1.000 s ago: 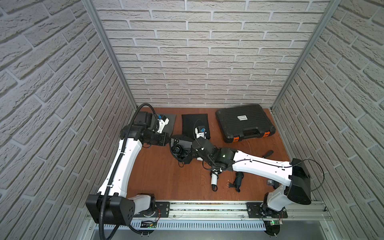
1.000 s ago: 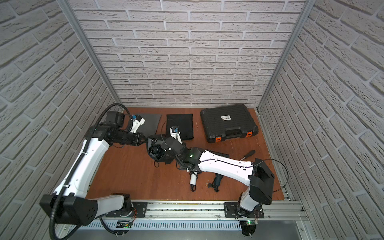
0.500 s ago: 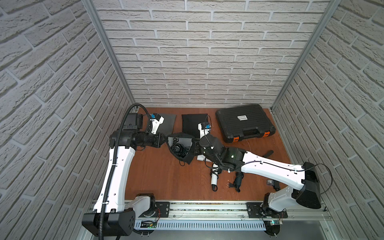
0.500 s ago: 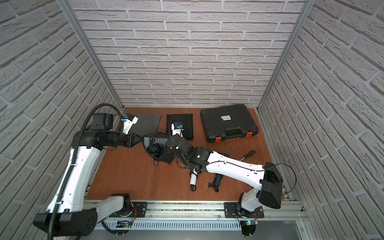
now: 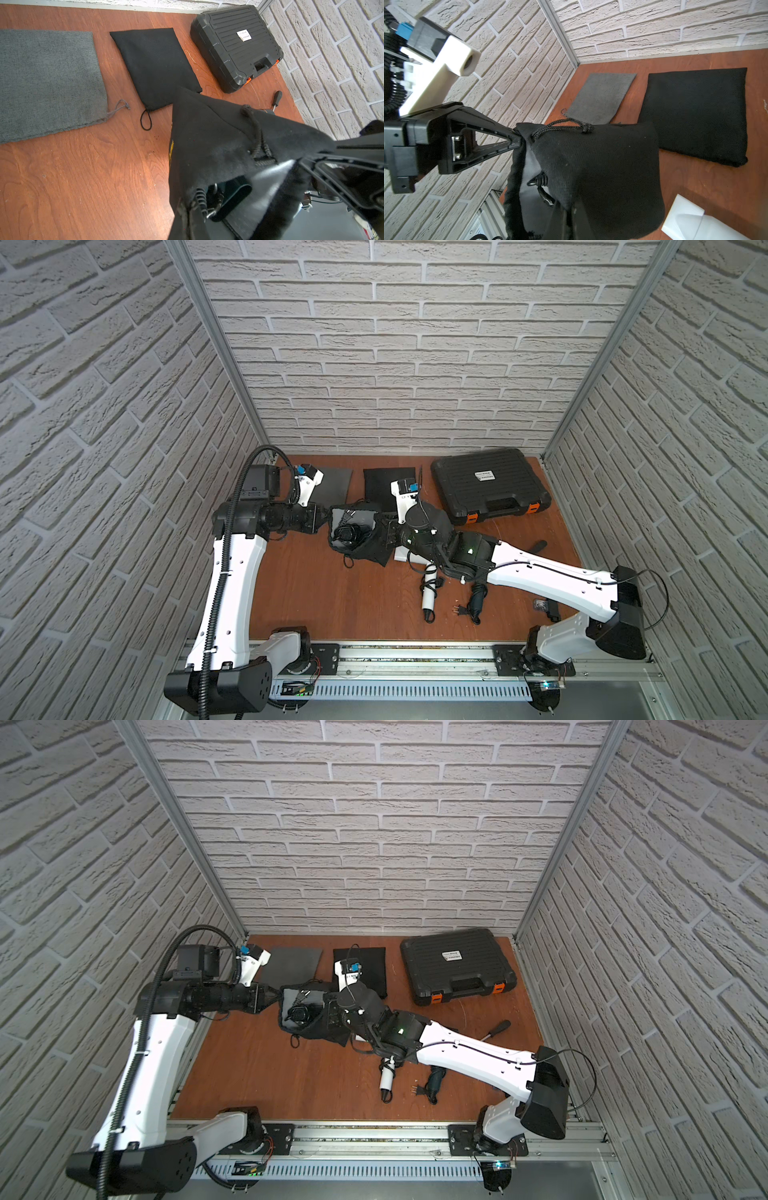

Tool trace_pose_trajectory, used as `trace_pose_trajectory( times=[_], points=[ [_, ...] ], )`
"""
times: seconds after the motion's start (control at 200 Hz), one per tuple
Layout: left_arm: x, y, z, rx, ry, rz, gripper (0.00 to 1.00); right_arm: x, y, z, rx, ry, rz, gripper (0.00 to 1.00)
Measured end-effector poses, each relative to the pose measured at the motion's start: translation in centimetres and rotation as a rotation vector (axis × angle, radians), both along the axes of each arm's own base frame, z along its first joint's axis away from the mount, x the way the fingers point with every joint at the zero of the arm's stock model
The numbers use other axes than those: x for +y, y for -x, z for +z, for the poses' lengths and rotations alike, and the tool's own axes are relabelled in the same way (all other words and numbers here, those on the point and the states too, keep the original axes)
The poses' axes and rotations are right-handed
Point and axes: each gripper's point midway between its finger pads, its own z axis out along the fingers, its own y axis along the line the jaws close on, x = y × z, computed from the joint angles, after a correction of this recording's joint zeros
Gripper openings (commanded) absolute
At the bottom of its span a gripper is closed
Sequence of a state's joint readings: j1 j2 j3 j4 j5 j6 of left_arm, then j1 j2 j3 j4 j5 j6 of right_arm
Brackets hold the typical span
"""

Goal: Pack away hair dryers
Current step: Adjust the drawstring bag at the center of the board.

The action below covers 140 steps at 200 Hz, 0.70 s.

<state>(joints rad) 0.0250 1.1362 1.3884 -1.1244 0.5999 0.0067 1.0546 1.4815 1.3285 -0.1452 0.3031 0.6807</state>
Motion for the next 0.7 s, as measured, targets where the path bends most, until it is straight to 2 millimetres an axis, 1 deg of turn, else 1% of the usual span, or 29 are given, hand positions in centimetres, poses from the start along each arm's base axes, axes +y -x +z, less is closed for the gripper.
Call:
trace_pose_trajectory(
  times=[0.11, 0.23, 0.325, 0.41, 0.57, 0.7],
  points=[
    [0.0, 0.2, 0.0, 0.003, -0.003, -0.003, 0.00, 0.2, 0.2, -0.2, 0.008, -0.001, 0.016, 0.03],
    [0.2, 0.4, 0.8, -0.015, -0.023, -0.012, 0.00, 1.0, 0.5, -0.9, 0.038, 0.005, 0.050, 0.03],
    [0.3, 0.5, 1.5, -0.037, -0.042, -0.017, 0.00, 2.0, 0.7, -2.2, 0.075, 0.012, 0.081, 0.03],
    [0.6, 0.4, 1.6, -0.046, -0.060, -0.015, 0.00, 2.9, 1.0, -3.6, 0.116, 0.020, 0.109, 0.03],
    [0.9, -0.4, 0.5, -0.007, -0.082, -0.018, 0.00, 4.3, 1.5, -6.2, 0.194, 0.026, 0.151, 0.03],
    [1.0, -1.2, -0.6, 0.029, -0.091, -0.024, 0.00, 5.1, 1.9, -6.6, 0.232, -0.004, 0.173, 0.03]
  ],
)
